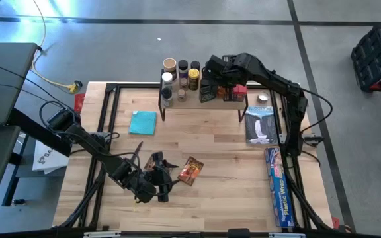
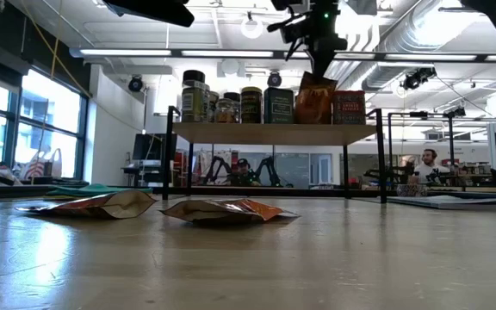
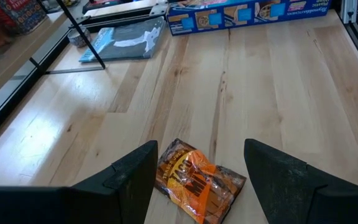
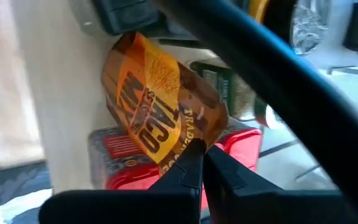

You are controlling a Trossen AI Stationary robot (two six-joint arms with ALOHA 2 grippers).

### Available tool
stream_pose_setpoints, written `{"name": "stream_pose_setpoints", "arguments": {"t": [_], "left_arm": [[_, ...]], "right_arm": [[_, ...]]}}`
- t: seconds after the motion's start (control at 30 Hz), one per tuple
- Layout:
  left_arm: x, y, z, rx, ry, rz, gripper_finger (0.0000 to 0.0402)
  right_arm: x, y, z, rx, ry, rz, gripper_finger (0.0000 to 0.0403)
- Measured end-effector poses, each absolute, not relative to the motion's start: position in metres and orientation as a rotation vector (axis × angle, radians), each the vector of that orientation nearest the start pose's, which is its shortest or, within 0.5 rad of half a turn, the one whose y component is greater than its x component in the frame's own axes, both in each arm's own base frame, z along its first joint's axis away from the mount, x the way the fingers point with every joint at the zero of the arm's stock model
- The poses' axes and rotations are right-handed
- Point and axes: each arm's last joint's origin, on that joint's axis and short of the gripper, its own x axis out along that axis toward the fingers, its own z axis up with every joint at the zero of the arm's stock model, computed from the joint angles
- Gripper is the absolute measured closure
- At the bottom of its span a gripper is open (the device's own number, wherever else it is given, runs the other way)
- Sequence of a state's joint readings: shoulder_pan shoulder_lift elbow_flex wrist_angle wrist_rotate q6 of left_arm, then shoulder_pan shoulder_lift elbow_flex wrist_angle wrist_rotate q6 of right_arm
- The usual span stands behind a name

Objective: Shelf spices
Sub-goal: Put the orange seasoning bag on the shelf

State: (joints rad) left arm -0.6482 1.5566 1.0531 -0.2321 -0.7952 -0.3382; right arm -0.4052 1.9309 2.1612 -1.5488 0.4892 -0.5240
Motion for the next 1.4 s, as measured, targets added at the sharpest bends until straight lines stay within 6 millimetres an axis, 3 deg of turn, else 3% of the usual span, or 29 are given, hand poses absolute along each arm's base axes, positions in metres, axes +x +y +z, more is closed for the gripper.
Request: {"name": "stream_pose_setpoints", "arguments": {"t": [0.7, 1.4], "left_arm": [[0.272, -0.18, 0.243, 0.158, 0.517, 0.229, 0.0165], [0.271, -0.18, 0.243, 0.159, 0.517, 0.229, 0.0165]], "right_arm": [[0.337, -0.159, 0.38, -0.598, 1.451, -0.457, 0.0403], [0.336, -0.159, 0.378, -0.586, 1.462, -0.432, 0.0403]]}}
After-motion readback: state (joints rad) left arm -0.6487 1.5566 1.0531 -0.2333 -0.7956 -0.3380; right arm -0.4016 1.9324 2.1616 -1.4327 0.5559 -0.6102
